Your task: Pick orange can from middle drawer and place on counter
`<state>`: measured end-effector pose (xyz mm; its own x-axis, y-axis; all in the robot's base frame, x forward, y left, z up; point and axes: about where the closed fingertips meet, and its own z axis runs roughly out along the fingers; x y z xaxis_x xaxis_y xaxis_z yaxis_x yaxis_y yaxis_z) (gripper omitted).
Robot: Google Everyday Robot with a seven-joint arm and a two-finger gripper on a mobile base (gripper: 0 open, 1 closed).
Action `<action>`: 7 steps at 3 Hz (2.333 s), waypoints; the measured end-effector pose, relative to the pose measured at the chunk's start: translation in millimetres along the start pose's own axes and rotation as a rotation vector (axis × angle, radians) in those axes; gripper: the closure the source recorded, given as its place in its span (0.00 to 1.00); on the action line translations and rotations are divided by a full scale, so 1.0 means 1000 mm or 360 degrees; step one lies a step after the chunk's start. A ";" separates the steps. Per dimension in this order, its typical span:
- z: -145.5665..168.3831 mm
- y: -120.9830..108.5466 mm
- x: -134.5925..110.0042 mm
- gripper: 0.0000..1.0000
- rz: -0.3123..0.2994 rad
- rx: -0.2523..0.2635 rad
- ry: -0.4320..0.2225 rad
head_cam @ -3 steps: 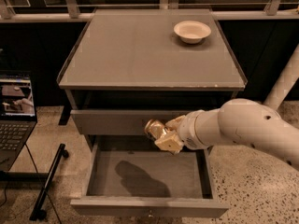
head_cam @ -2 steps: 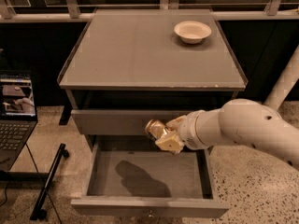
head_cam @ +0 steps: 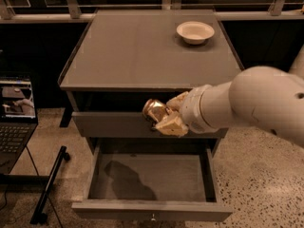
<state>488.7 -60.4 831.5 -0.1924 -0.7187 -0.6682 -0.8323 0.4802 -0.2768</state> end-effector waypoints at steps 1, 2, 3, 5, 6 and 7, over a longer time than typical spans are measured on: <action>-0.036 -0.019 -0.046 1.00 -0.0146 0.0088 0.0010; -0.047 -0.043 -0.082 1.00 -0.0171 0.0194 -0.0050; -0.043 -0.080 -0.114 1.00 -0.0140 0.0324 -0.0126; 0.005 -0.141 -0.152 1.00 -0.0056 0.0283 -0.0213; 0.037 -0.165 -0.160 1.00 0.0007 0.0226 -0.0228; 0.062 -0.181 -0.165 1.00 0.0068 0.0211 -0.0233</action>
Offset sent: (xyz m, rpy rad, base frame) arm 0.0630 0.0216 0.1521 -0.0150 -0.2692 -0.0514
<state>703.3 2.3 948.9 -0.1405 -0.6199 -0.7720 -0.7475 0.5777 -0.3279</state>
